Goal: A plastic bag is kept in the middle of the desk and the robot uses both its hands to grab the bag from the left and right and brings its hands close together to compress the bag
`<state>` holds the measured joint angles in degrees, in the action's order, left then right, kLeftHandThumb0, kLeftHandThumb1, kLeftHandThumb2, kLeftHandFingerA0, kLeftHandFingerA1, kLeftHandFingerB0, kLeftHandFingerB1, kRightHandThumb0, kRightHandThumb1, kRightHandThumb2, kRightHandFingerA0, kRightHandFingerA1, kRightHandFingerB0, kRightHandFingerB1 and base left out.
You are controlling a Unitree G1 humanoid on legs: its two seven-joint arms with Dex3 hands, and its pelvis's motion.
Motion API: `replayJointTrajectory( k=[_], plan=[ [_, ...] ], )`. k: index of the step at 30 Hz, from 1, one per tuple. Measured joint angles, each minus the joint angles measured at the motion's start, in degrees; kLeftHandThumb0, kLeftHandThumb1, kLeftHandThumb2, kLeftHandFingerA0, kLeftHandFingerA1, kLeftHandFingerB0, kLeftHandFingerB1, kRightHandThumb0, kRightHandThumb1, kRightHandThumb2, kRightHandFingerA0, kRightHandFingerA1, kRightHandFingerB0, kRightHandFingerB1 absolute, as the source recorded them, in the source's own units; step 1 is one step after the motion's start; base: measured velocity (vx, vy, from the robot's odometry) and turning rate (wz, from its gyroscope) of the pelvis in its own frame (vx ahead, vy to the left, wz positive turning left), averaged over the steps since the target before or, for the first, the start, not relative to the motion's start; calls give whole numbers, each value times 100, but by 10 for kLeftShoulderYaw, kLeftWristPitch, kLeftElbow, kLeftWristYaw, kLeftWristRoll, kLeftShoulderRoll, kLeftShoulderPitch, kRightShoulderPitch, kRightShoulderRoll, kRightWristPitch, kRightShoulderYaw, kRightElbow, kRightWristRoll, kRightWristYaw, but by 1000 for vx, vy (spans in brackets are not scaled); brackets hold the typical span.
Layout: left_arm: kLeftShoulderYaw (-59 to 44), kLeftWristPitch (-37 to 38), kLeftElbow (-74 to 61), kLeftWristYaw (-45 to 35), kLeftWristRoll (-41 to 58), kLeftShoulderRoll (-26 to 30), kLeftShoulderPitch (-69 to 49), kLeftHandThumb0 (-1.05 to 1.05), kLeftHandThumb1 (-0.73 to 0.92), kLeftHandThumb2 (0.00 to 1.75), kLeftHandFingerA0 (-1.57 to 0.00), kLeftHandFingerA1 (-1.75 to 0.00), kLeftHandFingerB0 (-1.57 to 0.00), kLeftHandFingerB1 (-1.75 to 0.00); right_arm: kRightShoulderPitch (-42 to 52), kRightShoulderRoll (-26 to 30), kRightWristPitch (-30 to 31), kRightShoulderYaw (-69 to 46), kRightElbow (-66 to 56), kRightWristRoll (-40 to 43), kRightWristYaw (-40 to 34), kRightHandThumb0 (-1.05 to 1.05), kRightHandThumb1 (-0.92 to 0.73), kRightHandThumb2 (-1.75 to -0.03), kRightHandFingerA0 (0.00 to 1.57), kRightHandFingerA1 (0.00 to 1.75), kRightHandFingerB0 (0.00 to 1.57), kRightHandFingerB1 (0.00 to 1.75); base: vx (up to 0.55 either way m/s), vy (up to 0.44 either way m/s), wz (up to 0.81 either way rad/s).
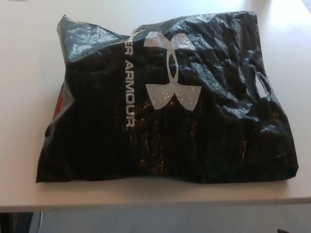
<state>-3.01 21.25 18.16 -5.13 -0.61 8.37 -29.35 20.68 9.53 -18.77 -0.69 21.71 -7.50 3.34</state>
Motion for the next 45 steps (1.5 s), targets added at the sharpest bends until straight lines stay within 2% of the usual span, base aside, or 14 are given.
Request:
replayJointTrajectory(
  k=[7,11,12,13,15,23,24,31,32,34,35,43,44,45],
  plan=[
    [-7,64,-75,-6,17,-4,-35,-60,60,95,-53,-58,-35,-50,17,0,-65,-6,-62,2,0,-70,-91,-67,24,35,23,31,0,0,0],
    [-12,97,-104,-10,26,-5,-51,-61,81,64,-57,-44,-40,-36,26,0,-99,-9,-82,5,0,-75,-85,-66,22,35,19,31,0,0,0],
    [-13,106,-109,-11,29,-5,-55,-63,85,65,-57,-42,-41,-35,29,0,-107,-10,-87,5,0,-37,-51,-109,0,49,0,48,0,0,0],
    [-14,115,-112,-12,32,-5,-57,-68,68,104,-44,-55,-34,-50,32,0,-115,-11,-91,5,0,-75,-66,-105,8,47,1,36,0,0,0],
    [-18,130,-112,-13,35,-6,-60,-70,85,66,-50,-38,-45,-36,40,0,-128,-12,-98,5,0,-73,-65,-106,1,38,2,28,0,0,0],
    [-29,197,-125,-20,63,-15,-83,-70,89,67,-36,-38,-32,-33,85,-2,-179,-20,-154,8,0,-81,-60,-89,0,6,0,4,0,0,0],
    [-31,206,-134,-20,66,-16,-88,-67,72,111,-36,-57,-17,-45,89,-2,-187,-21,-166,9,0,-87,-64,-102,0,12,0,10,0,0,0],
    [-80,258,-204,-16,85,-25,-65,-69,92,71,-28,-40,-26,-31,89,-17,-227,-40,-252,10,-5,-97,-68,-105,0,7,0,4,0,0,0],
    [-99,264,-221,-14,89,-21,-49,-73,92,73,-23,-42,-21,-30,82,-22,-231,-53,-273,9,-8,-86,-75,-62,0,2,0,0,0,0,0],
    [-137,274,-247,-10,96,-8,-12,-79,92,73,-19,-40,-18,-28,63,-25,-234,-76,-310,7,-15,-98,-61,-97,0,3,0,0,0,0,0],
    [-160,279,-257,-6,99,2,12,-91,82,119,-2,-41,-11,-34,50,-26,-235,-88,-329,5,-19,-92,-54,-88,0,1,0,0,0,0,0],
    [-294,267,-259,8,97,146,210,-96,75,120,-3,-28,-16,-26,-103,-7,-185,-166,-404,-17,-41,-91,-68,-61,0,0,0,0,0,0,0],
    [-298,261,-256,9,95,156,228,-105,81,87,-6,-32,-10,-23,-123,-3,-175,-170,-404,-19,-42,-87,-64,-73,0,0,0,0,0,0,0],
    [-300,258,-254,9,93,161,239,-94,76,120,-4,-25,-6,-21,-134,-1,-168,-172,-404,-21,-42,-96,-71,-62,0,0,0,0,0,0,0]
  ],
)
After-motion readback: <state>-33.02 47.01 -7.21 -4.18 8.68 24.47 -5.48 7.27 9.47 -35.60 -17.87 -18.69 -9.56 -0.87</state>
